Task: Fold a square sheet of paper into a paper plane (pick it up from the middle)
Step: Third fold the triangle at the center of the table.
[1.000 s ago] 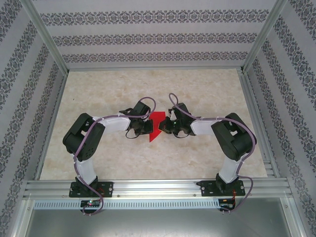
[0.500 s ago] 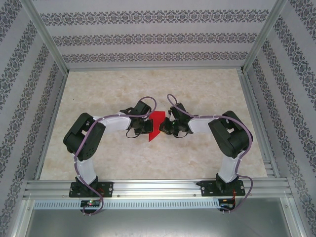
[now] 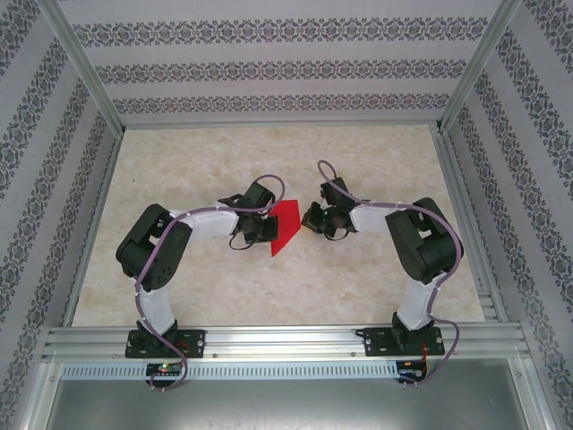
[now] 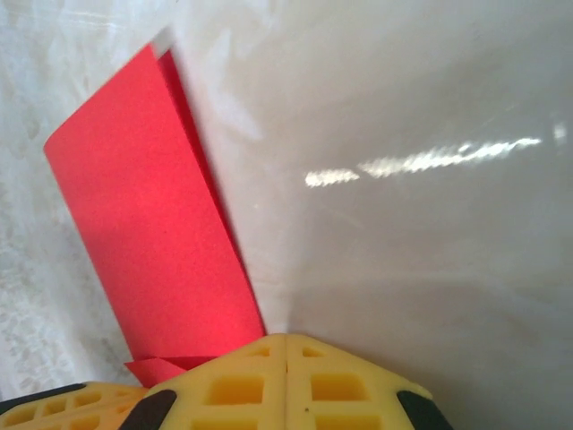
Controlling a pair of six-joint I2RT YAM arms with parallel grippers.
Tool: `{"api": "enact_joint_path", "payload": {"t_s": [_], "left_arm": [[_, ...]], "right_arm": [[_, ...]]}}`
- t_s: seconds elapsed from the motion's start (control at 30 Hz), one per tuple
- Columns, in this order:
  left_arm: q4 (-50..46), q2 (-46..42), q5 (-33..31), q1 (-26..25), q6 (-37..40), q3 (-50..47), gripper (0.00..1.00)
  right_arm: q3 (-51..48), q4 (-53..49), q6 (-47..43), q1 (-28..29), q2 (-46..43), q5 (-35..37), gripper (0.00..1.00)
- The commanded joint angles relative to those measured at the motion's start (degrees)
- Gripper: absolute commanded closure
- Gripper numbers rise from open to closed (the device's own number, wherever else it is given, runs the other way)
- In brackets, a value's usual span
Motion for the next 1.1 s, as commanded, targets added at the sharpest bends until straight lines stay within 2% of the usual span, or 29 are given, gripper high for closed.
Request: {"api": "enact_joint_path", "payload": {"t_s": [0.0, 0.17, 0.33, 0.5, 0.67, 0.87, 1.07], "left_arm": [[-5.3, 3.2, -4.0, -0.2, 1.3, -0.2, 1.0], [-5.3, 3.2, -4.0, -0.2, 1.3, 0.0, 1.0], [-5.4, 3.2, -4.0, -0.2, 1.3, 0.1, 1.0], [-5.6, 3.2, -4.2, -0.2, 1.4, -0.2, 1.0], [-5.9, 3.2, -4.6, -0.2, 1.4, -0.7, 1.0], [-5.9, 3.2, -4.7, -0.2, 1.5, -0.9, 1.0], [-5.9, 3.1, -4.2, -0.2, 1.5, -0.5, 1.0]], "right_arm": [[1.1, -0.1, -3.6, 0.4, -4.8, 1.4, 0.97], [1.2, -0.2, -5.9, 3.8, -7.0, 0.1, 0.97], [2.0, 0.8, -4.4, 5.9, -3.2, -2.7, 0.97], [3.3, 0.4, -2.6, 5.6, 1.0, -2.9, 0.97], [1.6, 0.6, -1.5, 2.8, 2.4, -1.8, 0.97], [0.6, -3.2, -1.5, -1.0, -0.3, 3.5, 0.97], [0.6, -2.7, -2.7, 0.7, -6.8, 3.6, 0.97]]}}
